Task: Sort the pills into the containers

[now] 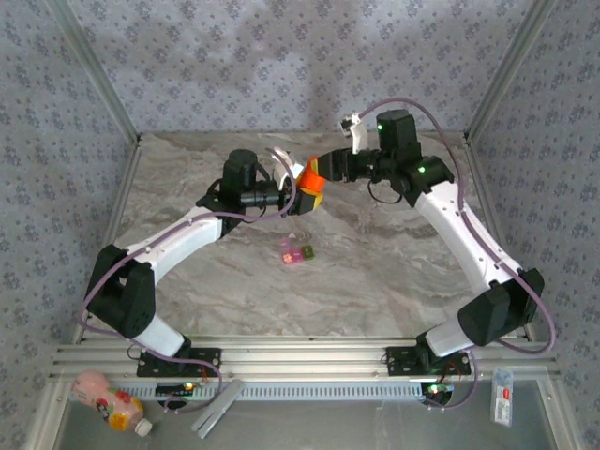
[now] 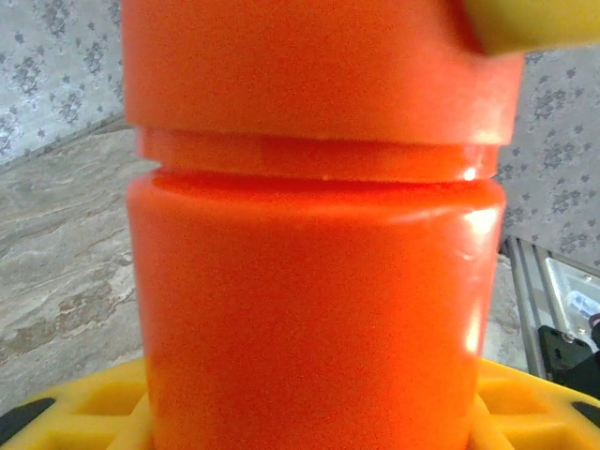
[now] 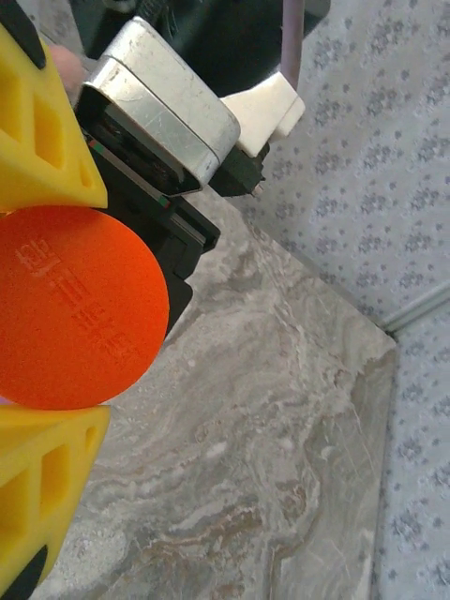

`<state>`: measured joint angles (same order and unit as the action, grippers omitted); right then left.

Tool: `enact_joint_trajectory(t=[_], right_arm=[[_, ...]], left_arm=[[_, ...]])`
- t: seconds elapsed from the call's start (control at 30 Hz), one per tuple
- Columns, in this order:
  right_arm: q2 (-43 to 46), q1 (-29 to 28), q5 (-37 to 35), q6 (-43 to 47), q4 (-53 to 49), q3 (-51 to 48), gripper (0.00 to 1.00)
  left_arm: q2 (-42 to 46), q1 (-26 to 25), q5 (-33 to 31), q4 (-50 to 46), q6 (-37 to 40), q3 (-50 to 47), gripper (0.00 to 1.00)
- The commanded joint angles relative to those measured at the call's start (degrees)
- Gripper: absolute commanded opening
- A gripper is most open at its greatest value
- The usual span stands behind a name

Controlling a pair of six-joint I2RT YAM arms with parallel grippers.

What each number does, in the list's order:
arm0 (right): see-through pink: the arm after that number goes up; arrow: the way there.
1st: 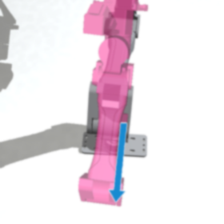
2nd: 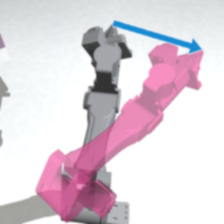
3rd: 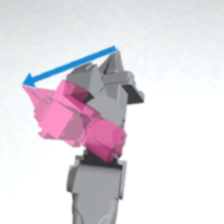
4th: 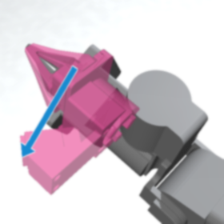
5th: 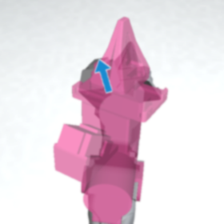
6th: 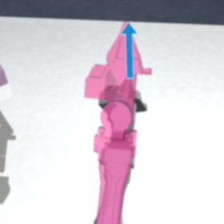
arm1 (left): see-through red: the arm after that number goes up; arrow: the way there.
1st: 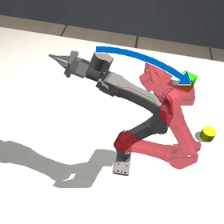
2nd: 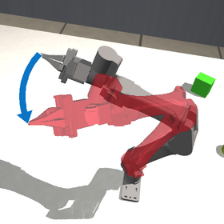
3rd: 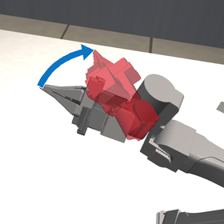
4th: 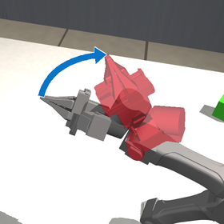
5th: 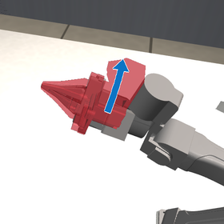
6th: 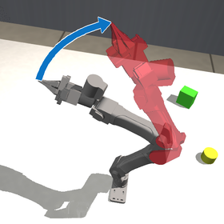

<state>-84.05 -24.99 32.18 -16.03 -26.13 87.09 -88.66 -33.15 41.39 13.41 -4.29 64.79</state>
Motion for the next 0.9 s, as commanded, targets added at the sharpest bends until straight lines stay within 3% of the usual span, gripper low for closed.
enact_joint_trajectory(t=[0.0, 0.23, 0.53, 0.87], right_arm=[[0.3, -4.7, -7.6, -7.0, 1.2, -4.5, 0.45], [-2.2, -8.3, -15.5, -16.5, 3.1, -4.4, 0.45], [-3.4, -9.7, -15.9, -17.1, 1.3, -2.0, 0.47], [8.4, -0.1, -7.1, -15.4, 6.4, -4.8, 0.79]], left_arm=[[1.2, -1.0, -3.4, 7.0, -0.5, 1.1, 0.0], [0.5, -1.7, -7.5, 6.5, 0.0, 0.9, 0.0], [0.0, -1.7, -9.1, 6.4, 0.0, 0.3, 0.0], [0.2, -0.9, -10.6, 6.4, -0.8, 0.1, 0.0]])
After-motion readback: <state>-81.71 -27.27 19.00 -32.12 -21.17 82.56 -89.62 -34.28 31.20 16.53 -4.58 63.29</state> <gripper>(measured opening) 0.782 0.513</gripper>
